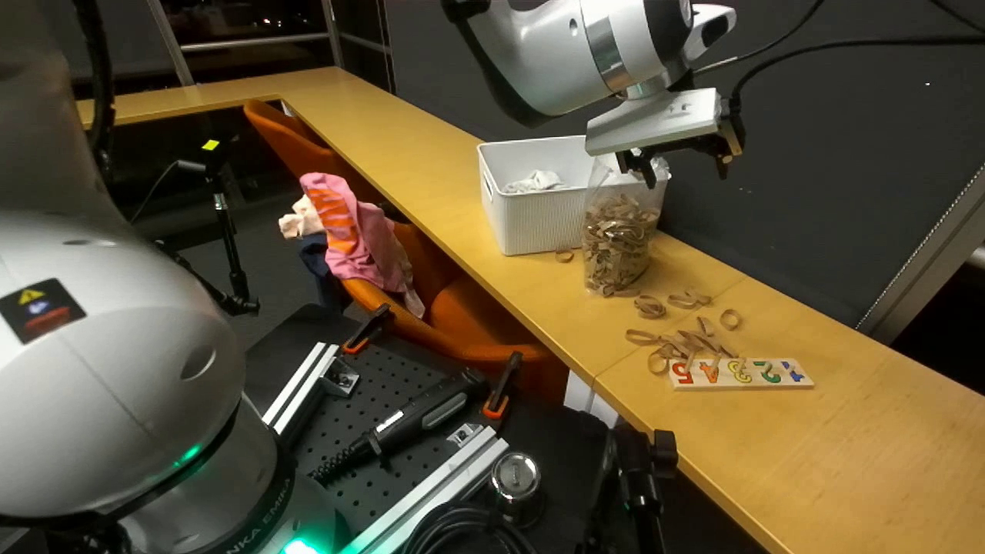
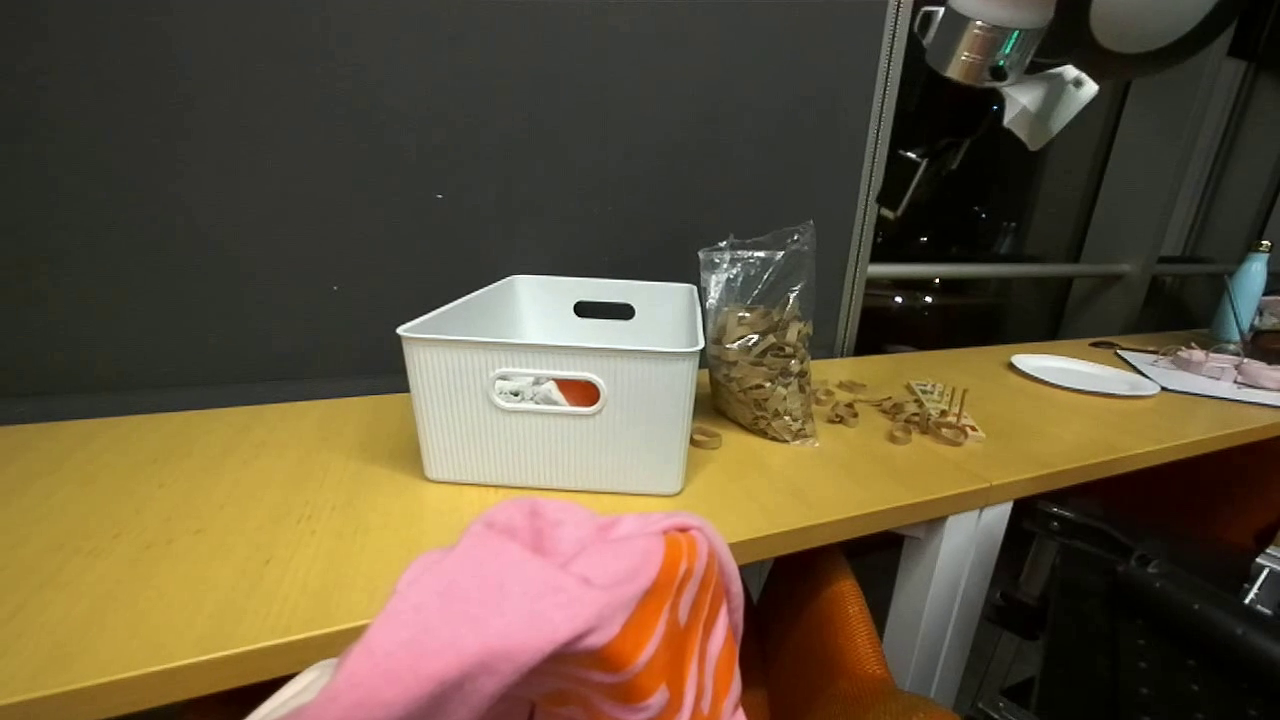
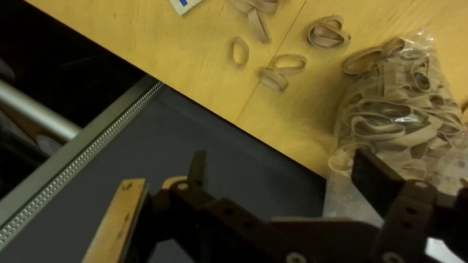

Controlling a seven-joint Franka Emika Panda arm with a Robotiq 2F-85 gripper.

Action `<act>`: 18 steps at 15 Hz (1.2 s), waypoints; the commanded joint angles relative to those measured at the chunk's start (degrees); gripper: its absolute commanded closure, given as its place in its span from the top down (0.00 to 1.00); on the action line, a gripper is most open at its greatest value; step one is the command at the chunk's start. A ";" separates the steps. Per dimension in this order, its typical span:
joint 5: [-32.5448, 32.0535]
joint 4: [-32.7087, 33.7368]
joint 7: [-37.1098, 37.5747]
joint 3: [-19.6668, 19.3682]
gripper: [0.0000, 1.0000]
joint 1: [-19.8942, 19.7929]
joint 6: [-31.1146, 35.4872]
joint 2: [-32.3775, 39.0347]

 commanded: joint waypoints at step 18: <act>43.03 18.94 -33.14 9.99 1.00 -13.74 -24.15 22.61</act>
